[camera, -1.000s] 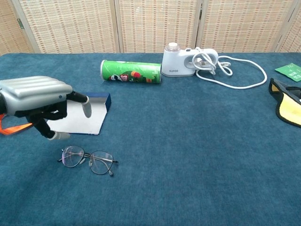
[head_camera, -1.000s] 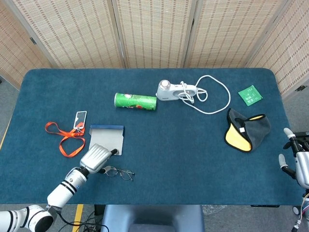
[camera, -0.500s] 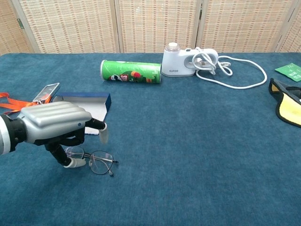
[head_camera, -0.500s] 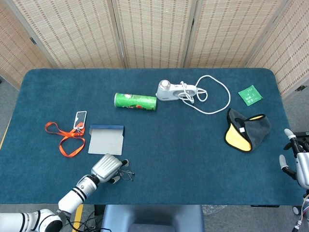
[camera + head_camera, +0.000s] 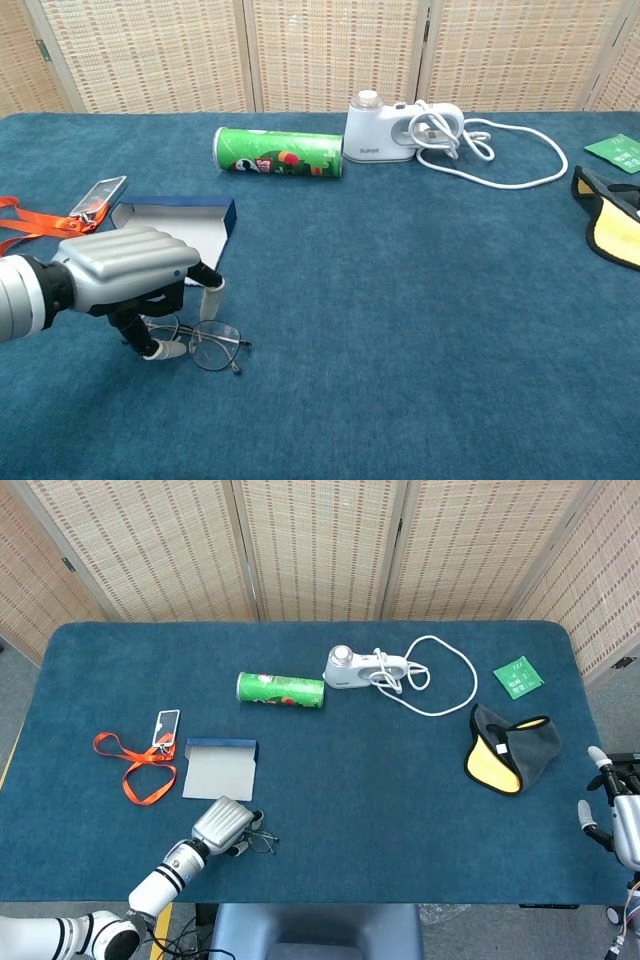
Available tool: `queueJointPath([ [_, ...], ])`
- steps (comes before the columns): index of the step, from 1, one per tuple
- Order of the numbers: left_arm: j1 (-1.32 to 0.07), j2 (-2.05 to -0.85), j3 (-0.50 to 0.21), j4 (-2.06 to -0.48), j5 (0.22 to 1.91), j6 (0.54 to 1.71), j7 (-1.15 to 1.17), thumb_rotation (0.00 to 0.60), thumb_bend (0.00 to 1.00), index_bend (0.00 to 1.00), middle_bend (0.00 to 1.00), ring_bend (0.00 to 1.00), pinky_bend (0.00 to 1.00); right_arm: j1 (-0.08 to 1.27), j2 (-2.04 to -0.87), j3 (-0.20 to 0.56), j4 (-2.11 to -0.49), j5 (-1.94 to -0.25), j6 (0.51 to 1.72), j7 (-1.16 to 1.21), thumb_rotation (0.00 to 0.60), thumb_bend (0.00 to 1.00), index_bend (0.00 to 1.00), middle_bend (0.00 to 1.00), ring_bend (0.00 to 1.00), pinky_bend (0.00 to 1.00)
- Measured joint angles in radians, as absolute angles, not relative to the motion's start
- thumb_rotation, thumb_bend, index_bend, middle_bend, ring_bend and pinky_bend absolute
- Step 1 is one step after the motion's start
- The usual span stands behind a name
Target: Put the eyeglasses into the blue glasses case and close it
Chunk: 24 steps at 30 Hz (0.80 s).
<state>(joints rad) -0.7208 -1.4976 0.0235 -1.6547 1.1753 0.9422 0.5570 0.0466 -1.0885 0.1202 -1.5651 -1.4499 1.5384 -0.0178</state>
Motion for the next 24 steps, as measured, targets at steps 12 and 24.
queueJointPath([
  [12, -0.719, -1.517, 0.017, -1.635, 1.184, 0.933, 0.531, 0.6, 0.48, 0.55, 0.99, 1.0, 1.0, 0.039, -1.089, 0.118, -1.561, -1.446, 1.544, -0.012, 0.6, 0.46, 0.09, 0.46, 0.34, 0.24],
  [24, -0.715, -1.523, 0.015, -1.622, 1.187, 0.93, 0.518, 0.6, 0.49, 0.62, 0.99, 1.0, 1.0, 0.032, -1.087, 0.118, -1.566, -1.45, 1.556, -0.013, 0.6, 0.46, 0.09, 0.46, 0.35, 0.24],
])
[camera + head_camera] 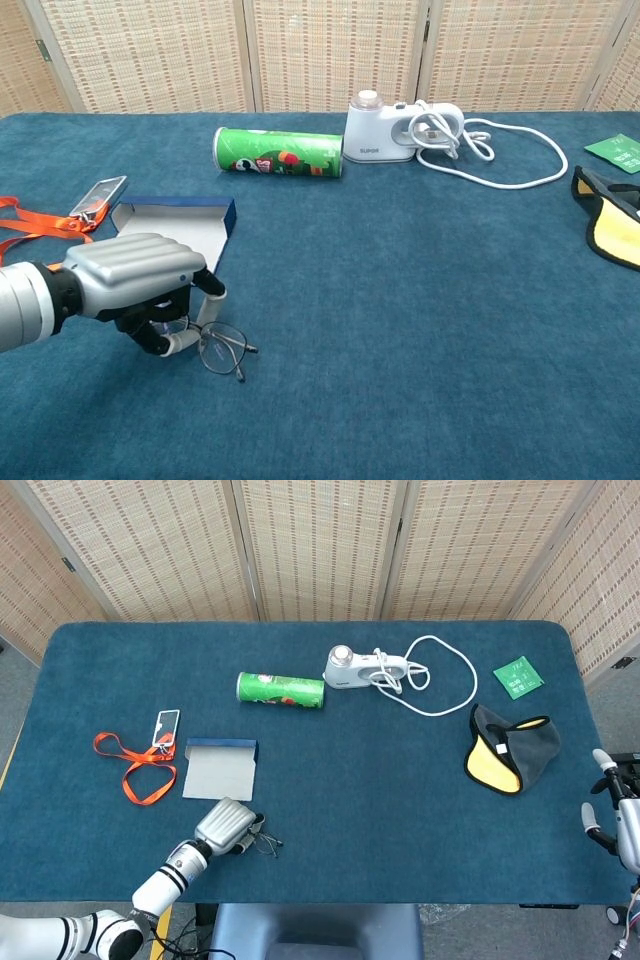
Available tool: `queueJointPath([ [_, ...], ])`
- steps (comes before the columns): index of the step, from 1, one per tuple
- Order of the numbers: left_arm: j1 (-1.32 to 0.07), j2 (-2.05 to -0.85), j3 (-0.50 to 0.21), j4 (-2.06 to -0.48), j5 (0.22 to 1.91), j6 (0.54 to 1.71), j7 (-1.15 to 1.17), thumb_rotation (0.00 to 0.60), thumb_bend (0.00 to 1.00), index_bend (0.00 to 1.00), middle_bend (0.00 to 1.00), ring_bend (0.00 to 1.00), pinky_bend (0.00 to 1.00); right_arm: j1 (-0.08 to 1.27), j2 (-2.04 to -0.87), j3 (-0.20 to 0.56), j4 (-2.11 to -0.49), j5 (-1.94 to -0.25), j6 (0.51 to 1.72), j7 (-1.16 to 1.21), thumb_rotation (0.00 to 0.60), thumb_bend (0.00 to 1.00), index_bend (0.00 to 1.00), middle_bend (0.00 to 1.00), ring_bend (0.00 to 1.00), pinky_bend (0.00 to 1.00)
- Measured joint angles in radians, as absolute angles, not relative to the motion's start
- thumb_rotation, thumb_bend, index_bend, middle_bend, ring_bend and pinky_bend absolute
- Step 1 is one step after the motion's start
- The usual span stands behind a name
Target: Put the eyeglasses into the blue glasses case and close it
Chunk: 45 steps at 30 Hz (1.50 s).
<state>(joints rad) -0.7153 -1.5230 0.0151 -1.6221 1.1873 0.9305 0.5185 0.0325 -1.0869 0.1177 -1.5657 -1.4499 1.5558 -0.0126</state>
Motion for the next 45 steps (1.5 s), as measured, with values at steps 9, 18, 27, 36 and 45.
queueJointPath([
  [9, -0.71, -1.5, -0.012, -1.629, 1.184, 0.952, 0.498, 0.6, 0.49, 0.65, 0.99, 1.0, 1.0, 0.033, -1.087, 0.119, -1.564, -1.451, 1.556, -0.013, 0.6, 0.46, 0.09, 0.46, 0.35, 0.24],
  [18, -0.724, -1.452, -0.074, -1.609, 1.13, 0.964, 0.499, 0.6, 0.49, 0.65, 0.99, 1.0, 1.0, 0.039, -1.089, 0.121, -1.565, -1.452, 1.549, -0.018, 0.6, 0.46, 0.09, 0.47, 0.35, 0.24],
  [27, -0.76, -1.457, -0.118, -1.504, 1.06, 0.938, 0.513, 0.6, 0.49, 0.65, 0.99, 1.0, 1.0, 0.035, -1.088, 0.12, -1.567, -1.45, 1.554, -0.021, 0.6, 0.46, 0.09, 0.47, 0.35, 0.24],
  [36, -0.795, -1.523, -0.134, -1.374, 1.005, 0.909, 0.537, 0.6, 0.49, 0.64, 0.99, 1.0, 1.0, 0.028, -1.084, 0.12, -1.572, -1.447, 1.56, -0.025, 0.6, 0.46, 0.09, 0.47, 0.35, 0.24],
  [45, -0.822, -1.582, -0.135, -1.258, 0.971, 0.883, 0.564, 0.6, 0.49, 0.61, 0.99, 1.0, 1.0, 0.024, -1.084, 0.119, -1.571, -1.442, 1.559, -0.024, 0.6, 0.46, 0.09, 0.47, 0.36, 0.24],
])
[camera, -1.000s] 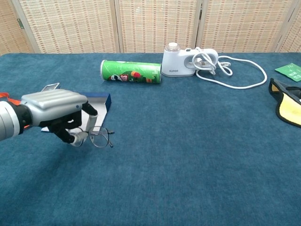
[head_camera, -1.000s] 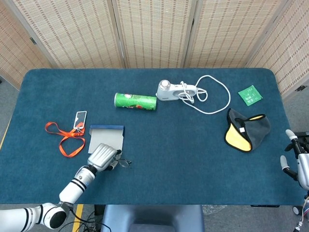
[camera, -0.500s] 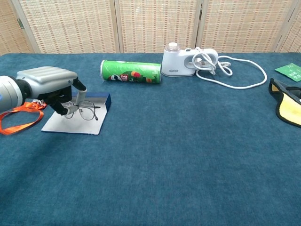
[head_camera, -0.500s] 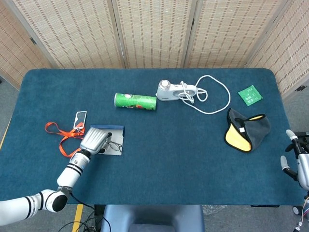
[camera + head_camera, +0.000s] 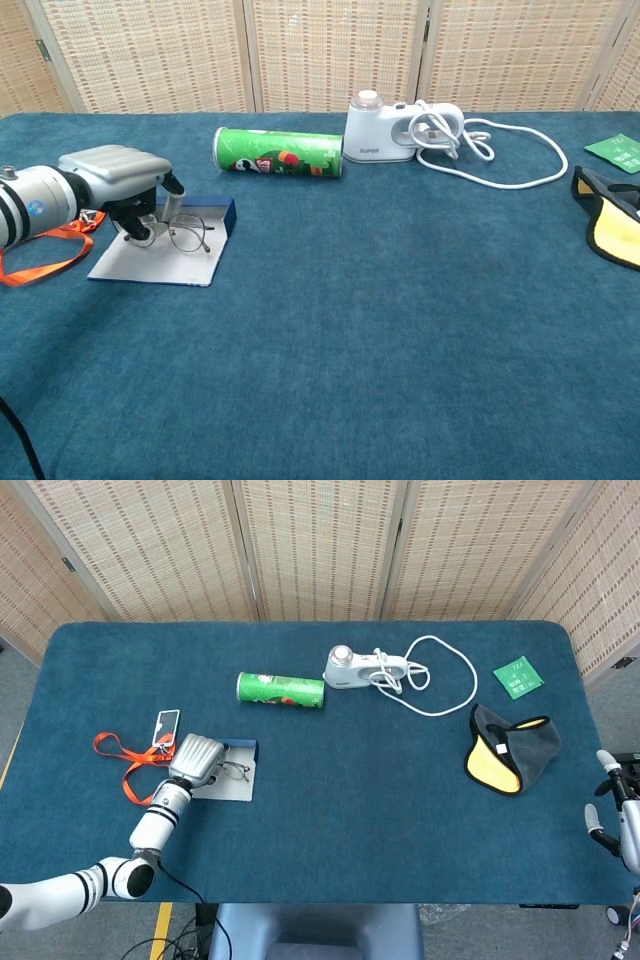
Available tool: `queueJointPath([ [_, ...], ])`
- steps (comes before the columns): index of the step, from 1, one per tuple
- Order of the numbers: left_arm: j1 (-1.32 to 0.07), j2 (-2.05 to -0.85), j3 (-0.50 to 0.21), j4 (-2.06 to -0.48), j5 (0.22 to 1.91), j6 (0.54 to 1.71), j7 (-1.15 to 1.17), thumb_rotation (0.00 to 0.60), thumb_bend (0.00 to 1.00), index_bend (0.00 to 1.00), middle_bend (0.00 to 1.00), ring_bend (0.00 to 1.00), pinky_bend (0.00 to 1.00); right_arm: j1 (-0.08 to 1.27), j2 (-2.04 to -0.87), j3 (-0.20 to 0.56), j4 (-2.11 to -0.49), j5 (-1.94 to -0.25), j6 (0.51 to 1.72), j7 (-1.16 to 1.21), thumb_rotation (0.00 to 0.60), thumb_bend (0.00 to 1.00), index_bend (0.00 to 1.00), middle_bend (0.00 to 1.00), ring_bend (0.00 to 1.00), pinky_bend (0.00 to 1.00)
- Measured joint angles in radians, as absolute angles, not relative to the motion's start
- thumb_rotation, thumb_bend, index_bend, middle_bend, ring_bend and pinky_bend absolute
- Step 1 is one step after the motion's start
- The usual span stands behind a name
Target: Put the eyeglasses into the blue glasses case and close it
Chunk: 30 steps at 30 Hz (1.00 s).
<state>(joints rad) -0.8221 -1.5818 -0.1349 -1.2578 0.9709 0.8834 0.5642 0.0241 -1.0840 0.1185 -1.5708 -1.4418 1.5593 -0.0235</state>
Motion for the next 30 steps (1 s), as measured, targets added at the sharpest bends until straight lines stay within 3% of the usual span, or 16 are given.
queueJointPath([
  [9, -0.816, -1.587, -0.128, -1.236, 0.978, 0.905, 0.573, 0.6, 0.48, 0.39, 1.0, 1.0, 1.0, 0.027, -1.086, 0.12, -1.566, -1.441, 1.554, -0.021, 0.6, 0.46, 0.09, 0.47, 0.36, 0.24],
  [22, -0.78, -1.565, -0.138, -1.261, 1.013, 0.96, 0.515, 0.6, 0.35, 0.06, 1.0, 1.0, 1.0, 0.032, -1.084, 0.122, -1.567, -1.442, 1.548, -0.023, 0.6, 0.46, 0.09, 0.47, 0.36, 0.24],
  [30, -0.785, -1.609, -0.13, -1.192, 1.016, 0.933, 0.515, 0.6, 0.33, 0.01, 1.0, 1.0, 1.0, 0.037, -1.086, 0.122, -1.569, -1.446, 1.543, -0.026, 0.6, 0.46, 0.09, 0.47, 0.36, 0.24],
])
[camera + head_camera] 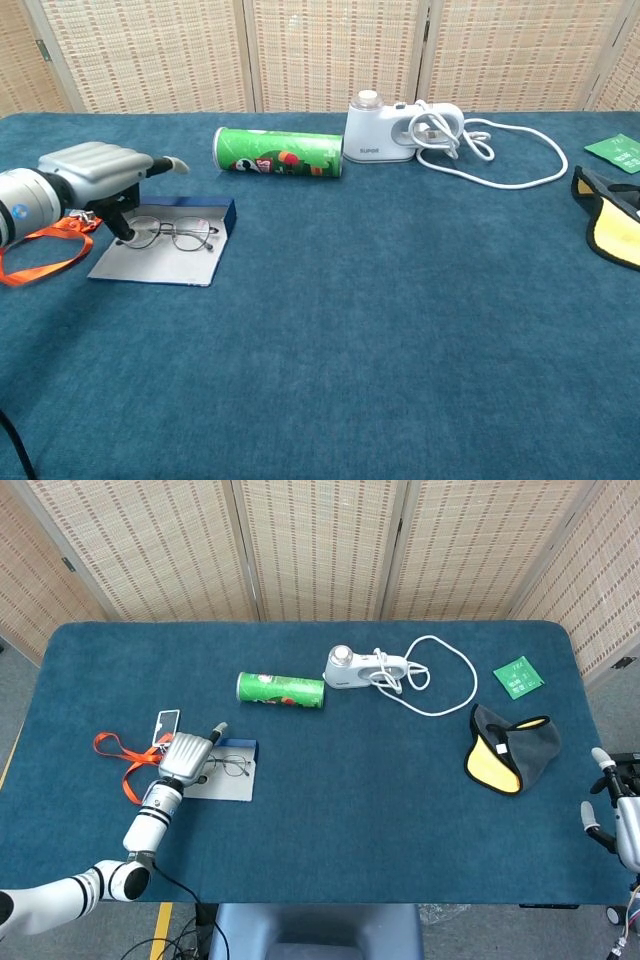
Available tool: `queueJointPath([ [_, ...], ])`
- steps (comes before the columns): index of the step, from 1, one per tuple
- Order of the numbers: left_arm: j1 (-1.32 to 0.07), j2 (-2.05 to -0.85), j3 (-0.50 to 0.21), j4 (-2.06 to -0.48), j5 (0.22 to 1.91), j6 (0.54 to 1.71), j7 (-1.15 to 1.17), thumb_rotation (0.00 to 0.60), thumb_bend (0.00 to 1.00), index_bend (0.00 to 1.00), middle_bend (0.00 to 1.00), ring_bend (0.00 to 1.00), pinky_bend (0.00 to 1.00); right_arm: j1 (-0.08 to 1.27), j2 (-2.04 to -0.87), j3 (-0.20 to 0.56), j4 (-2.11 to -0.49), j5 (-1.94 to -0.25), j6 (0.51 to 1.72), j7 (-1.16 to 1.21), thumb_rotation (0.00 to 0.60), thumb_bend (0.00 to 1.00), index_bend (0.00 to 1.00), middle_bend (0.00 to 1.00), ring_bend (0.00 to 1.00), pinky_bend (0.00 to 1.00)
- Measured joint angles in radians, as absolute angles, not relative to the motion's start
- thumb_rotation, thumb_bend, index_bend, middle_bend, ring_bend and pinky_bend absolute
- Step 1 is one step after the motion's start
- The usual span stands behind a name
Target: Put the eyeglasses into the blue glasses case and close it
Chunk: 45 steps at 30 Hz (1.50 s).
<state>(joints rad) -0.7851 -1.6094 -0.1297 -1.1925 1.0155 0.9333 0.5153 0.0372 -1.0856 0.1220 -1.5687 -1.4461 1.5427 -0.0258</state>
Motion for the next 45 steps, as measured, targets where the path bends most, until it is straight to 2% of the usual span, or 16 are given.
queueJointPath([
  [14, -0.82, -1.714, -0.166, -1.024, 1.004, 0.884, 0.501, 0.6, 0.33, 0.02, 1.0, 1.0, 1.0, 0.031, -1.082, 0.12, -1.576, -1.437, 1.544, -0.033, 0.6, 0.46, 0.09, 0.48, 0.37, 0.24],
  [24, -0.83, -1.735, -0.209, -0.977, 0.976, 0.882, 0.489, 0.6, 0.33, 0.02, 1.0, 1.0, 1.0, 0.032, -1.085, 0.121, -1.569, -1.435, 1.541, -0.028, 0.6, 0.46, 0.09, 0.48, 0.37, 0.24],
  [40, -0.794, -1.653, -0.194, -1.182, 0.977, 0.924, 0.524, 0.6, 0.33, 0.03, 1.0, 1.0, 1.0, 0.029, -1.085, 0.12, -1.565, -1.439, 1.548, -0.02, 0.6, 0.46, 0.09, 0.48, 0.37, 0.24],
  [45, -0.758, -1.608, -0.159, -1.277, 1.044, 0.978, 0.509, 0.6, 0.33, 0.04, 1.0, 1.0, 1.0, 0.031, -1.086, 0.12, -1.567, -1.441, 1.545, -0.023, 0.6, 0.46, 0.09, 0.48, 0.37, 0.24],
])
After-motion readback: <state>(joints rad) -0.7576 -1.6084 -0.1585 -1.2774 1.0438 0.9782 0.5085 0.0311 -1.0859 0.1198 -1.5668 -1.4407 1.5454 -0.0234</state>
